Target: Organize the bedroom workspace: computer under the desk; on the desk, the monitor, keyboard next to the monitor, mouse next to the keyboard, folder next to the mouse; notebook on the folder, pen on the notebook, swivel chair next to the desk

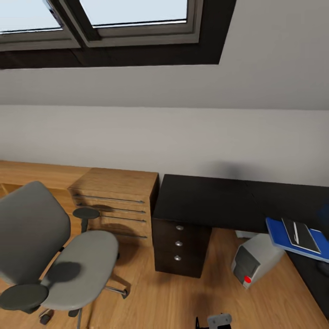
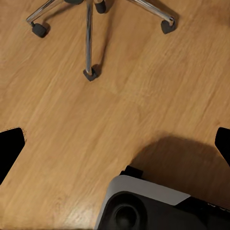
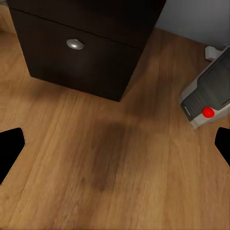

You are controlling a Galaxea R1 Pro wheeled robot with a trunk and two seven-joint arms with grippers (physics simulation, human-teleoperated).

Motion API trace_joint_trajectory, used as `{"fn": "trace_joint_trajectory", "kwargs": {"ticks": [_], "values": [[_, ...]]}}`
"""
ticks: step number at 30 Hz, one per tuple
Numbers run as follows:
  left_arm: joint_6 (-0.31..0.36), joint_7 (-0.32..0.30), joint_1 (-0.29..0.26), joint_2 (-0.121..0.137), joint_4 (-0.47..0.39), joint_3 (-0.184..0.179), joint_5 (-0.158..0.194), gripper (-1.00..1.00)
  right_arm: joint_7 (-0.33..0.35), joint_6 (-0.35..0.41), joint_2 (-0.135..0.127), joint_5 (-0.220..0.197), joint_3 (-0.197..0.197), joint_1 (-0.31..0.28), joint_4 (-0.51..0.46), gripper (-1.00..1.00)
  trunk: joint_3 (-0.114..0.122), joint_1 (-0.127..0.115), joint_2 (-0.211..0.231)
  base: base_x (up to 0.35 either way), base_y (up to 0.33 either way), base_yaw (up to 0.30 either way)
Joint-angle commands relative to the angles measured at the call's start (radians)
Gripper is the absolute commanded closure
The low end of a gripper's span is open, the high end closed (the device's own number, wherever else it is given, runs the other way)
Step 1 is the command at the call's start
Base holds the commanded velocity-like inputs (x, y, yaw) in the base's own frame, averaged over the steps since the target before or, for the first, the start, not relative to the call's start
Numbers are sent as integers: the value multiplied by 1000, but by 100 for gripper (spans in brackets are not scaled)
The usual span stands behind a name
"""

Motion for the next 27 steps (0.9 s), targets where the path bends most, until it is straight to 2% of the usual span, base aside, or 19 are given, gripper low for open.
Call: {"fn": "trace_joint_trajectory", "kwargs": {"ticks": [1, 27], "values": [[-6, 6, 0, 1, -1, -6, 10, -100, -5, -1, 0, -5, 9, 0, 0, -100, -2, 0, -1, 0, 0, 253], [-6, 6, 0, 1, 1, -6, 10, -100, -6, -3, 0, -5, 8, 0, 1, -100, -22, 0, -1, 0, 0, 262]]}}
